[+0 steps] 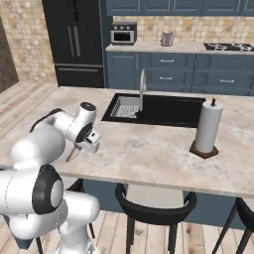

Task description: Take the fork and place it on the left side of the plate. Then take the spoon and place it on the right side of the plate. Make sure they're directly next to the plate.

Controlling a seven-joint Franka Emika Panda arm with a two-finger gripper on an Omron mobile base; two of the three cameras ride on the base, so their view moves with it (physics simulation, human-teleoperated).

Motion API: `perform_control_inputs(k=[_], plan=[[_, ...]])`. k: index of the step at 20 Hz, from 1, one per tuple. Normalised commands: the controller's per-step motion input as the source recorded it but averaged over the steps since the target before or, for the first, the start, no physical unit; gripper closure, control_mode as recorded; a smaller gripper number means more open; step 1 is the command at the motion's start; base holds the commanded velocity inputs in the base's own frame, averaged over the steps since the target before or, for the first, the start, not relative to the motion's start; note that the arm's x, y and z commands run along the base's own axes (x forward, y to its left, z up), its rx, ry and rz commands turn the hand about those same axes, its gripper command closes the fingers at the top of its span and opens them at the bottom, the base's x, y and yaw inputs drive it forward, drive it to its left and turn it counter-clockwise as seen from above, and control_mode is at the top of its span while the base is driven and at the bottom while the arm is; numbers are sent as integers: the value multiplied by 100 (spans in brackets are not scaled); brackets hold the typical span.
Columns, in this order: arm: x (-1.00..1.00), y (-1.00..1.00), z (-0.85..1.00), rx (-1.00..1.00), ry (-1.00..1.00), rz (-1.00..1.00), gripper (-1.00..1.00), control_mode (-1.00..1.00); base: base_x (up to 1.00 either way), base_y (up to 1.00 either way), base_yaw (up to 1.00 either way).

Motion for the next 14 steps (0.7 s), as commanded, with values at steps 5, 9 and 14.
perform_control_inputs(k=[5, 9, 14], plan=[[40, 27, -21, 0, -4, 0, 100, -100, 0, 0, 0], [32, 15, -28, 0, 0, 1, 100, -100, 0, 0, 0], [30, 2, -30, -1, 0, 5, 100, -100, 0, 0, 0]])
